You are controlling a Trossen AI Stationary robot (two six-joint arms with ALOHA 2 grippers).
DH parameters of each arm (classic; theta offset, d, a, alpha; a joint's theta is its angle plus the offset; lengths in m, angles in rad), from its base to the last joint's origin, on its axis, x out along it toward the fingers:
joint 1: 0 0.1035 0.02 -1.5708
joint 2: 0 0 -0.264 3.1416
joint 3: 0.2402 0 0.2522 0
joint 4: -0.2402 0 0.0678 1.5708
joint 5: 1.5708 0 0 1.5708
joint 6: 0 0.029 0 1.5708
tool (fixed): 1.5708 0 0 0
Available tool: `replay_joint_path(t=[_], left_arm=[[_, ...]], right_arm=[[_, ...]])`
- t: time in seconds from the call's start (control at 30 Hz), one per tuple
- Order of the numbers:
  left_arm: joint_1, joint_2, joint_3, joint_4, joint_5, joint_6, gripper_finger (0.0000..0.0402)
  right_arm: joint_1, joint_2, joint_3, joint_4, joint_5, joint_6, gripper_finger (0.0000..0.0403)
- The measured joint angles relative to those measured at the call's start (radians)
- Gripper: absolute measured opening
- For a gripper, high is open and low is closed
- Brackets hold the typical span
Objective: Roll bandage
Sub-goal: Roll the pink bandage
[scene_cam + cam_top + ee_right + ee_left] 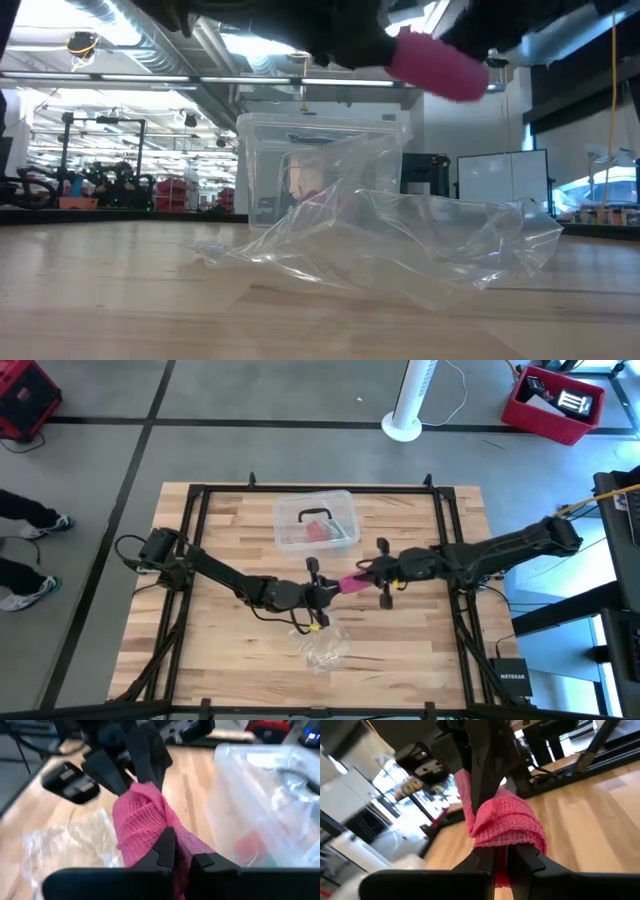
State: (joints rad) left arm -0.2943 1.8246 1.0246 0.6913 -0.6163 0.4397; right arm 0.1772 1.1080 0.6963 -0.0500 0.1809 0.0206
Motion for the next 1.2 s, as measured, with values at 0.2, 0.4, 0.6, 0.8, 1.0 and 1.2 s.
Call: replay_joint_path(t=[0.2,0.4,0.6,0.8,1.0,1.2], left_arm=[[0.0,0.079,0.0,-0.034,0.011,-0.194,0.0021],[0.006,0.186,0.002,-0.012,0.015,-0.37,0.0021],[0.008,0.261,0.004,-0.028,0.017,-0.511,0.0021],[0.007,0.273,0.004,-0.102,0.014,-0.622,0.0021],[-0.007,0.272,0.005,-0.129,0.037,-0.673,0.0023],[-0.038,0.27,0.005,-0.168,0.052,-0.692,0.0051]], right_arm=[[-0.001,0.101,-0.001,-0.054,-0.016,0.002,0.0007],[-0.001,0.242,-0.002,-0.075,-0.015,0.035,0.001],[-0.001,0.389,-0.002,-0.047,-0.016,0.065,0.0019],[-0.002,0.484,0.001,0.017,-0.034,0.065,0.002],[-0.002,0.495,0.001,0.015,-0.033,0.063,0.0021],[-0.001,0.496,-0.001,0.015,-0.041,0.062,0.0021]])
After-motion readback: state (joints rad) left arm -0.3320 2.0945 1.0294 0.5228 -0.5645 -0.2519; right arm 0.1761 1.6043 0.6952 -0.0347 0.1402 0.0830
